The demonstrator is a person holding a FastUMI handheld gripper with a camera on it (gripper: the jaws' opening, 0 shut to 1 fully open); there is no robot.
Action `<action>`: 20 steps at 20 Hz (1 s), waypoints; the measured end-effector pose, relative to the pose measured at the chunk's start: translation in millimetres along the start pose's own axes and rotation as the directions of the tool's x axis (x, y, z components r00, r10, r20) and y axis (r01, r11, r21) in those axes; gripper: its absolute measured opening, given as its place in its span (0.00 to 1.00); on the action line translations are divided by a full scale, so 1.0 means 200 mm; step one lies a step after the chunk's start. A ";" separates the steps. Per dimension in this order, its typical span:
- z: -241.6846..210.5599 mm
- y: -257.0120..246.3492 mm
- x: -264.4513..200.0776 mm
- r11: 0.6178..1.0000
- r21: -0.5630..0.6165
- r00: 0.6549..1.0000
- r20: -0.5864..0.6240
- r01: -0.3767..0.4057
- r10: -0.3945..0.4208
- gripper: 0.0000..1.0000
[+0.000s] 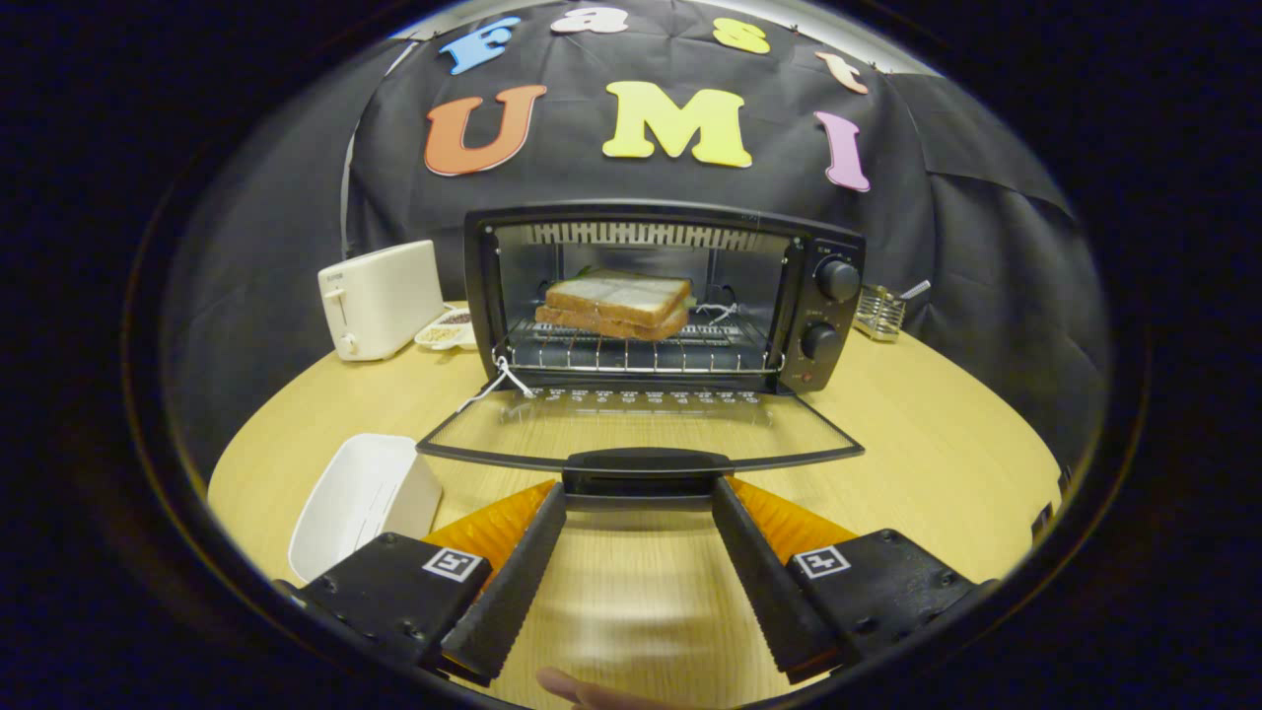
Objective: Open the toaster oven, put the food inside, and close the toaster oven door.
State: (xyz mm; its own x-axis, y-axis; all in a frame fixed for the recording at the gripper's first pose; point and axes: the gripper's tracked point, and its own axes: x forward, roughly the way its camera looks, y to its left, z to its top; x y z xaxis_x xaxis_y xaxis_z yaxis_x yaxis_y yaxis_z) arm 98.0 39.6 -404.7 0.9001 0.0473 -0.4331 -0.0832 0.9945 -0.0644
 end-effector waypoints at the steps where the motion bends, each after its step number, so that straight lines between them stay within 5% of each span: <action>1: 0.02 0.00 -0.01 1.000 -0.003 1.000 0.024 0.001 -0.001 0.99; 20: 0.41 0.00 -0.10 1.000 -0.014 0.970 0.240 -0.020 0.023 0.99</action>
State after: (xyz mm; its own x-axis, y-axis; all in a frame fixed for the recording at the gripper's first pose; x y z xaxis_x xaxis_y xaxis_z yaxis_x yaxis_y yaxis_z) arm 114.8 46.2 -322.4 0.9744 0.0910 -0.2057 -0.1071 0.9919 -0.0686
